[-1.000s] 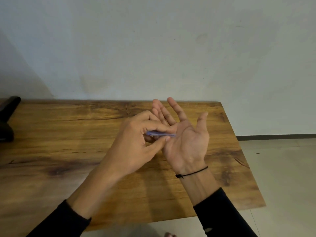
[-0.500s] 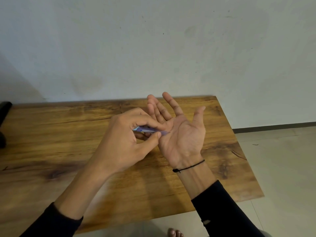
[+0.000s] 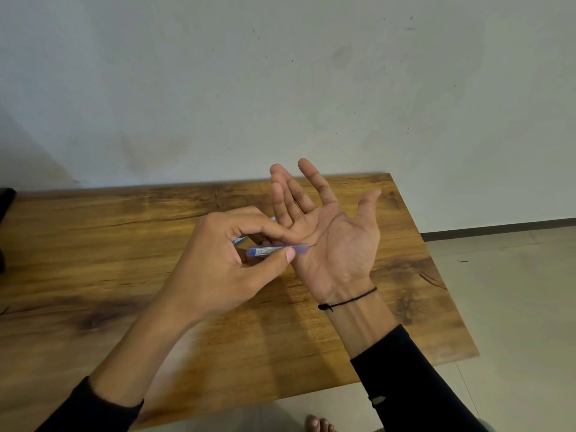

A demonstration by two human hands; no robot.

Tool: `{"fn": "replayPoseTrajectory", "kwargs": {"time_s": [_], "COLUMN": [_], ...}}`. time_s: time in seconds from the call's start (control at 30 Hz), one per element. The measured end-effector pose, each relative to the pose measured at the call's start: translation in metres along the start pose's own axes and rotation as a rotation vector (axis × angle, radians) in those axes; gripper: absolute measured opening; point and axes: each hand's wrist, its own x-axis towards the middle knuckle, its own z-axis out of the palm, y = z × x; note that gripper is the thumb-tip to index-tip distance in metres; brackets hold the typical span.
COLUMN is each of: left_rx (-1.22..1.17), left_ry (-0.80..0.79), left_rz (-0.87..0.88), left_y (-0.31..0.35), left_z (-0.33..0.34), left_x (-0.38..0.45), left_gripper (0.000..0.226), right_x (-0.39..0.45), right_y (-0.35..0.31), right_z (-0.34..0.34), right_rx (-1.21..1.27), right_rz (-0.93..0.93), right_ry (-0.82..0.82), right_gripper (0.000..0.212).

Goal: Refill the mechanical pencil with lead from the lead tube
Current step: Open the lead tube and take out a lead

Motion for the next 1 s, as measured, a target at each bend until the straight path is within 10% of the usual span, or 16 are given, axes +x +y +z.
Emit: {"fn": "replayPoseTrajectory", "kwargs": {"time_s": [1.0], "left_rx": [0.046], "left_ry": [0.035], "left_rz": [0.042], "left_y": [0.0039], "left_z": [0.0067], "left_x": [-0.0089], "left_gripper": [0.015], "right_x": [0.0070], "right_y": [-0.0002], "right_z": [-0.0073], "right_rx": [0.024], "right_rz": [-0.053], "right_ry": [0.096], "right_gripper": [0.098]}}
